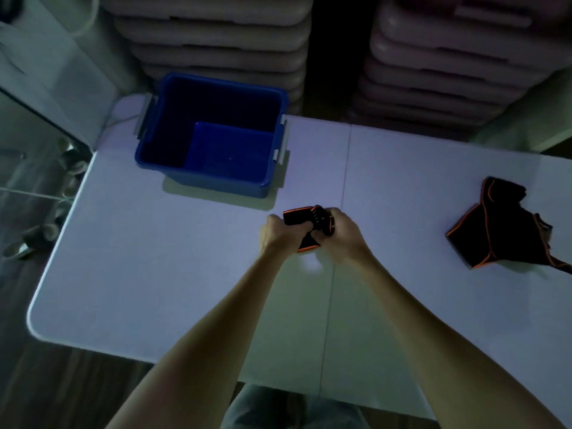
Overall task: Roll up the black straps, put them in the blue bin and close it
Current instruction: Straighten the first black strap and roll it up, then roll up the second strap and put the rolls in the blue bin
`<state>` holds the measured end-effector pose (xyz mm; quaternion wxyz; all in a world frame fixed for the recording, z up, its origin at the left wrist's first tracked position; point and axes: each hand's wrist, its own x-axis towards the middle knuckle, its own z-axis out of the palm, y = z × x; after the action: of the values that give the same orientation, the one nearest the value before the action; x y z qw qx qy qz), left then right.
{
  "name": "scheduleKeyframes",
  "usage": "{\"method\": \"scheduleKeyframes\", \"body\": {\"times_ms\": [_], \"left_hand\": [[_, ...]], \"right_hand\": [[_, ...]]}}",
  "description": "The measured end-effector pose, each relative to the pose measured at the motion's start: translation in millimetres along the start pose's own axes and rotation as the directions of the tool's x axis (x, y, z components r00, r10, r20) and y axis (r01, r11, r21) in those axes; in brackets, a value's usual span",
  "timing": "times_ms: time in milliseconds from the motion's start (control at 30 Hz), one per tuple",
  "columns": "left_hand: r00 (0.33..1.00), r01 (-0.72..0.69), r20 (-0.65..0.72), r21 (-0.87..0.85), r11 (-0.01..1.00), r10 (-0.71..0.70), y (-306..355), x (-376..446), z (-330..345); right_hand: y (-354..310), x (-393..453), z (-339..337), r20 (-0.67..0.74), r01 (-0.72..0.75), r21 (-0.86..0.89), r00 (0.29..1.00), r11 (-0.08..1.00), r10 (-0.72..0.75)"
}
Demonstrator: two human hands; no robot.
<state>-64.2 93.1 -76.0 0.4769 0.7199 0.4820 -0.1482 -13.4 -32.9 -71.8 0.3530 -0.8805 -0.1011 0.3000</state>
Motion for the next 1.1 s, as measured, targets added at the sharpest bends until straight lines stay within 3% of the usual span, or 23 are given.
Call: {"method": "scheduleKeyframes", "body": {"times_ms": [300,500,933,1100], "left_hand": [[0.974,-0.006,-0.225,-0.081,0.997,-0.013,-85.8,2.6,-117.0],[0.969,0.029,-0.245,-0.052,0.998,-0.041,-129.1,18.1,-184.0],[0.984,-0.086,-0.148,0.083,0.993,0.097,-153.5,24.5,-219.4],[0.948,-0.197,-0.232,0.106,0.975,0.217,-138.6,5.0,-215.9]], "right_hand": [[-77.6,-12.4,98.2,0.215,0.106,0.087,0.969,0.991,-0.123],[-124.2,-20.2,166.4,0.291,0.089,0.093,0.95,0.992,-0.113],[-129.2,-24.1,198.1,0.201,0.068,-0.008,0.977,0.998,-0.065],[-118.8,-37.2,180.0,0.123,0.044,-0.04,0.992,0.998,-0.039]]}}
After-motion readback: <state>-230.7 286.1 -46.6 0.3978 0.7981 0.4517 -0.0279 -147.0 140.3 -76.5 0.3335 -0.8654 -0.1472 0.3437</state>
